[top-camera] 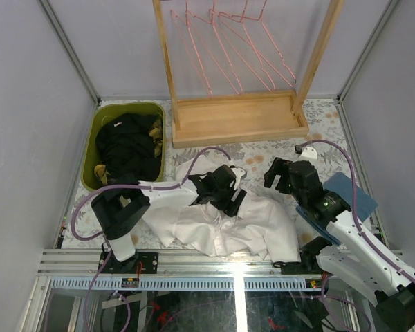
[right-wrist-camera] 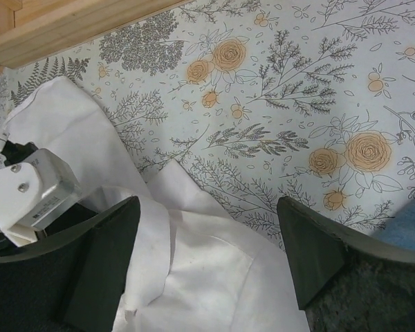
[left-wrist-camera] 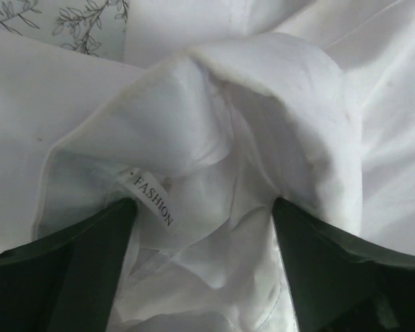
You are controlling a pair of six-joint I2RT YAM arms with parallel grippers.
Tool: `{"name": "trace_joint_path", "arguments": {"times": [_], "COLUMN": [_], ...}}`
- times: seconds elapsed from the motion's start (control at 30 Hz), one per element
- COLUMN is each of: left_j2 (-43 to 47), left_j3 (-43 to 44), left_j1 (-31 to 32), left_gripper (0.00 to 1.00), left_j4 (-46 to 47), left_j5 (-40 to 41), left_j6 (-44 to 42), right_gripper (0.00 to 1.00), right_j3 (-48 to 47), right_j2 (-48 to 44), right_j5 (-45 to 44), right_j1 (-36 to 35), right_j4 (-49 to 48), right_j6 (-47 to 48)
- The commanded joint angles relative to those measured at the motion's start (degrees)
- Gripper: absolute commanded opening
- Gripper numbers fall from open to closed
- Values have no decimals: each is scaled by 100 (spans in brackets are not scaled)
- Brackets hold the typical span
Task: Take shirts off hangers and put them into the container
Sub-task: Pick up the shirt from the center of the board.
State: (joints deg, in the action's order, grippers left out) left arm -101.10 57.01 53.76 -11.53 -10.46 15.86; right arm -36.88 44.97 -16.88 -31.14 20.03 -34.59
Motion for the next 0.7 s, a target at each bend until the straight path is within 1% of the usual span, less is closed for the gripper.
{"name": "trace_joint_path", "arguments": {"times": [0.0,0.1,0.23,0.27,0.4,0.57,0.67], "left_j2": [-756,-813,-795,-773,-275,1006,1607], "left_j3": [-349,-347,-353,-312,-130,303,610], "left_j1": [341,431,434,438,442,434,442], "left_gripper": [68,38,6,0,0,0,0], "left_j4": [-371,-402,-418,-486,-721,-1195,-1540], "left_j5": [1306,1896,2677,2860,3290,4030,4450], "left_j6": [419,571,765,821,900,830,708], "right_gripper": [88,88,88,88,88,88,88], "right_j3": [-93,-76,13,34,105,137,146], "right_j2": [-40,-154,-438,-513,-744,-838,-825], "right_j5": [-44,-317,-644,-701,-898,-1010,-1010], "right_j1": [-25,-26,-25,-24,-24,-24,-24], "right_j4": [-124,-12,14,6,-7,18,10], "right_j6": [-108,-157,-204,-217,-243,-271,-290]}}
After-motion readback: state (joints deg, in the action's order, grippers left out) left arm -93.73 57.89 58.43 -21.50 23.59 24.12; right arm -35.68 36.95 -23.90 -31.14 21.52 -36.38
